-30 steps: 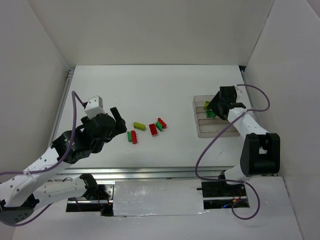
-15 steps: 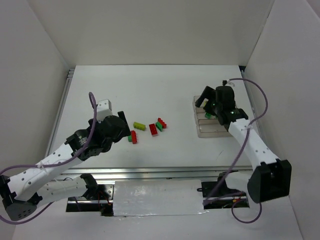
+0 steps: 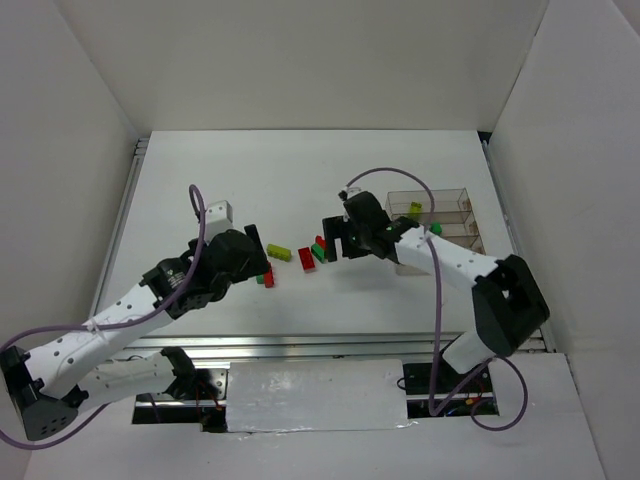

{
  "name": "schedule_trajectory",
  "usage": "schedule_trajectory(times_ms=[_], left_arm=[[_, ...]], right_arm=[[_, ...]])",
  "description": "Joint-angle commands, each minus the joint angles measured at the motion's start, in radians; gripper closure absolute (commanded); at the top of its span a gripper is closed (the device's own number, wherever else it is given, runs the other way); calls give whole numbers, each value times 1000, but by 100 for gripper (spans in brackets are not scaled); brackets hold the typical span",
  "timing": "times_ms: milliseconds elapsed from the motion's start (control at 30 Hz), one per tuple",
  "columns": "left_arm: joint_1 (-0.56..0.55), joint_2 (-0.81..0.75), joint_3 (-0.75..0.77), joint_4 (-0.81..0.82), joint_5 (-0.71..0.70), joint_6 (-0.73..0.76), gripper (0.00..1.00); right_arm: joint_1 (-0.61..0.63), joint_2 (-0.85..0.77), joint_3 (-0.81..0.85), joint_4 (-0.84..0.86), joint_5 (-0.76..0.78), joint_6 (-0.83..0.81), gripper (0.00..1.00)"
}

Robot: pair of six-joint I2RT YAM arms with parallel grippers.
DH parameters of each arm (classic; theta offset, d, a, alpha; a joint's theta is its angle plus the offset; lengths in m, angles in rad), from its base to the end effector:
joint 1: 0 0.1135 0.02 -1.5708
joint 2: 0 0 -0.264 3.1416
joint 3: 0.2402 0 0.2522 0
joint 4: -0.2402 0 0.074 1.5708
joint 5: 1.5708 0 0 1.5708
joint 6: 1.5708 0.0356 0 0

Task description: Sort the legos into containers by color

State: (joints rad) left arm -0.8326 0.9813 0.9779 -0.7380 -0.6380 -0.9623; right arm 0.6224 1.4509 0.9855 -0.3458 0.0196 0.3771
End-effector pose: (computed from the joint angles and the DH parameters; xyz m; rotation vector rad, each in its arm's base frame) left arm 0.1463 -0.1293 0.3228 -0.4484 2.1117 -0.2952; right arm 0.2521 0.1800 0.2398 -0.2878 2.4122 0.4438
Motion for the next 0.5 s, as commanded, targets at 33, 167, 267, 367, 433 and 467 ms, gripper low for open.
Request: schedule_trajectory(times_ms=[33, 167, 267, 367, 433, 467], left_arm=[[7, -38, -13, 42, 32, 51, 0], [18, -23, -24, 48, 60, 80, 0], [20, -18, -38, 54, 73, 83, 1], [26, -26, -54, 72, 83, 85, 1], [29, -30, -59, 75, 83, 83, 0], [29, -32, -59, 77, 83, 83, 0]], right_arm=[[2, 171, 162, 42, -50, -150, 10], [2, 264, 234, 73, -78, -219, 8], [2, 342, 300, 36, -98, -256, 8], [2, 400, 338, 14, -109, -264, 11], [0, 423, 341, 19, -128, -262, 14], [0, 428, 340, 22, -144, -262, 16]])
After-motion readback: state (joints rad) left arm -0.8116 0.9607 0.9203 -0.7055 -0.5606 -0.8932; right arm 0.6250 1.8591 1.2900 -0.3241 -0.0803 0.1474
